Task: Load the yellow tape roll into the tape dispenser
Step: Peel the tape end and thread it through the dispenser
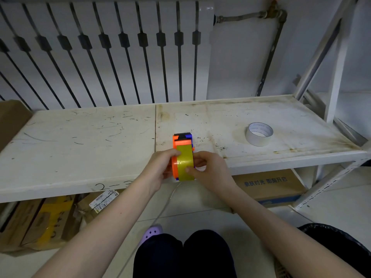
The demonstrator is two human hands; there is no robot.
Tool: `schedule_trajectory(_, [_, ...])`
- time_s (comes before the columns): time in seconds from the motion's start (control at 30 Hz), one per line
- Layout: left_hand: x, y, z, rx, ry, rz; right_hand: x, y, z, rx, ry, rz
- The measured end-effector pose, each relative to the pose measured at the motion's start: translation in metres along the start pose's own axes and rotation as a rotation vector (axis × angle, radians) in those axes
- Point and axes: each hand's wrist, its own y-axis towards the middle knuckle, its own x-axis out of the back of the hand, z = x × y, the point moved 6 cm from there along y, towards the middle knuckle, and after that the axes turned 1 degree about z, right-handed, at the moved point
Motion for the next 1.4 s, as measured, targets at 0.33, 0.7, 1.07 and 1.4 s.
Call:
schedule_trajectory(0.33, [0.0, -0.008, -0.028, -0.685, 1.027, 0.079, 0.002, 0.005, 0.02, 0.508, -0.437, 0.0])
schedule_trajectory(0.7, [0.007, -0.003, -0.024, -0.731, 0.987, -0.024, 0.014, 0.011, 0.018, 0.498, -0.319, -0.057])
schedule_trajectory(1.07, [0.007, 0.001, -0.025, -0.704, 1.013, -0.01, 0.018, 0.029, 0.035, 0.508, -0.389, 0.011])
schedule_trajectory(1.4, [0.002, -0.001, -0.035, -0.663, 0.969, 0.024, 0.016, 0.022, 0.02, 0.38, -0.397, -0.059])
